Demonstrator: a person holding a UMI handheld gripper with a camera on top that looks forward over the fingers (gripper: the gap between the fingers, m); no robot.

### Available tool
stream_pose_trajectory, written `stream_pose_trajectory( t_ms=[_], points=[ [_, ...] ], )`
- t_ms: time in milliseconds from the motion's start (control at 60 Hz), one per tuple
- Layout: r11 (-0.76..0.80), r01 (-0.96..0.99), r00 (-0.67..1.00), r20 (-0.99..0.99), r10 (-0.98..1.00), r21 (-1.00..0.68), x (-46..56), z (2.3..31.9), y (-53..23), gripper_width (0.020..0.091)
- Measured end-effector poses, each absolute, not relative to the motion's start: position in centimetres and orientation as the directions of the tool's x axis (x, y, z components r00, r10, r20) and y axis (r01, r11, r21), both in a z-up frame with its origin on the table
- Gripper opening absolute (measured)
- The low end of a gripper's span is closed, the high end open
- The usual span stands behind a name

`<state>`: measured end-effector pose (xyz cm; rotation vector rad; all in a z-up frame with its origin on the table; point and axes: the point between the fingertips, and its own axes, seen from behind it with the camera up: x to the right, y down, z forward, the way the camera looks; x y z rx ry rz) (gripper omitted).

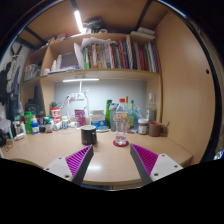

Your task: Pour water

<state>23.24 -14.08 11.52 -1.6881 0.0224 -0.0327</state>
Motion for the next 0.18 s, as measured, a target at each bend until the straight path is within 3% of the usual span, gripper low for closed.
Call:
stream_pose_trajectory(
  t_ms=[183],
  points=[
    [-0.113,0.003,1.0,0.004,-0.016,-0.994,21.4,11.8,-17.6,0.0841]
  ],
)
